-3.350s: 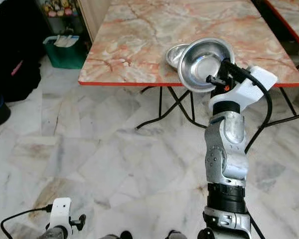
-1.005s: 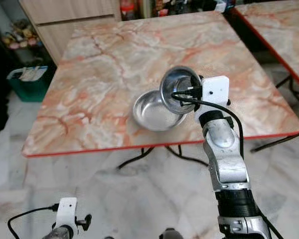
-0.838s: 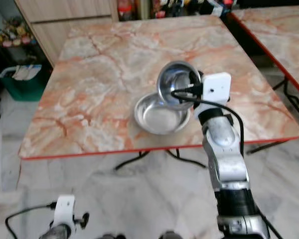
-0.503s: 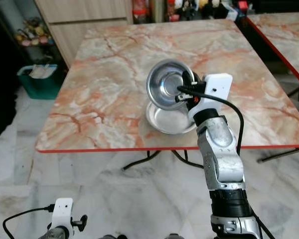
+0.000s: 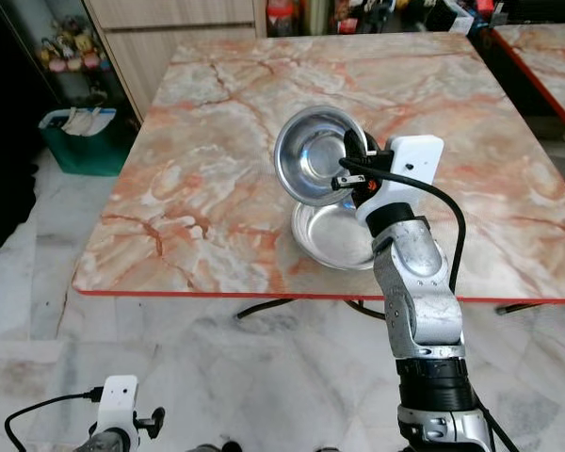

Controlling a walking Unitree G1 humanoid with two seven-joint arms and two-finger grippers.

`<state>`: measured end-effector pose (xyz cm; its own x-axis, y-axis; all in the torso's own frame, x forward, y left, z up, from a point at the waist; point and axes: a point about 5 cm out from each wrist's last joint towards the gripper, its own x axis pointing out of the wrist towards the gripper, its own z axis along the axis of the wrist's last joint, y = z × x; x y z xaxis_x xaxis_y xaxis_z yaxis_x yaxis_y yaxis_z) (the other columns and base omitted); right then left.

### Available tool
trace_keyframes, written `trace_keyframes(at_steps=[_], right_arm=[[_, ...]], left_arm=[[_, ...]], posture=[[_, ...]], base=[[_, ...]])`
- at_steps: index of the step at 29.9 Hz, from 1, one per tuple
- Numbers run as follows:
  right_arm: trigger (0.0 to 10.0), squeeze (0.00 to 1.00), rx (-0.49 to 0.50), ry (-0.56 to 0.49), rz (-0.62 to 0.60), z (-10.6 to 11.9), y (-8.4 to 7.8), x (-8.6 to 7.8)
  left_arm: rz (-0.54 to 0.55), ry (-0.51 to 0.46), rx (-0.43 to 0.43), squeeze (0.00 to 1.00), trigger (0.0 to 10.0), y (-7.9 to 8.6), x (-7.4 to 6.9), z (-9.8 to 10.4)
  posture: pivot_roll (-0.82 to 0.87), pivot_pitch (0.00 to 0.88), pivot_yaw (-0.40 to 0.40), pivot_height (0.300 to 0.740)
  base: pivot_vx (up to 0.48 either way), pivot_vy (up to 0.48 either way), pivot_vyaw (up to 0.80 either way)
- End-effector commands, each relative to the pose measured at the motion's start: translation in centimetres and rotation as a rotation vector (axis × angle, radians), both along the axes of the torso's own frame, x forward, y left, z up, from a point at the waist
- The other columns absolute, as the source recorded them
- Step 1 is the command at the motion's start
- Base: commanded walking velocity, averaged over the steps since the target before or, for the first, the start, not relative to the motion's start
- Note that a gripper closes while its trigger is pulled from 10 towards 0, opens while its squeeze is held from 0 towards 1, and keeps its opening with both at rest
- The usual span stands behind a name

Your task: Setting the table

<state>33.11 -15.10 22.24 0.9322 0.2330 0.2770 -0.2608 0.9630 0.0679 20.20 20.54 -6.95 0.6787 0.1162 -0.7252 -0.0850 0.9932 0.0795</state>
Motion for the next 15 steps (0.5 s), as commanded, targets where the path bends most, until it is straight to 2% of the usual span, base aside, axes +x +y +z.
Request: trace_keyframes(at_steps=[1, 15], right_arm=[[10.0, 0.00, 0.006, -0.026, -0.009, 0.69, -0.44, -0.30], [10.0, 0.00, 0.016, 0.008, -0.005, 0.61, -0.21, -0.92]], left_arm=[[0.001, 0.024, 0.000, 0.00, 10.0, -0.03, -0.56, -0.34], [0.003, 0.017, -0.008, 0.00, 10.0, -0.11, -0.55, -0.33]], posture=[[-0.08, 0.184, 0.067, 0.740], [-0.08, 0.179, 0.065, 0.740]], base=[[0.296, 0.000, 0.00], [0.000, 0.000, 0.00]])
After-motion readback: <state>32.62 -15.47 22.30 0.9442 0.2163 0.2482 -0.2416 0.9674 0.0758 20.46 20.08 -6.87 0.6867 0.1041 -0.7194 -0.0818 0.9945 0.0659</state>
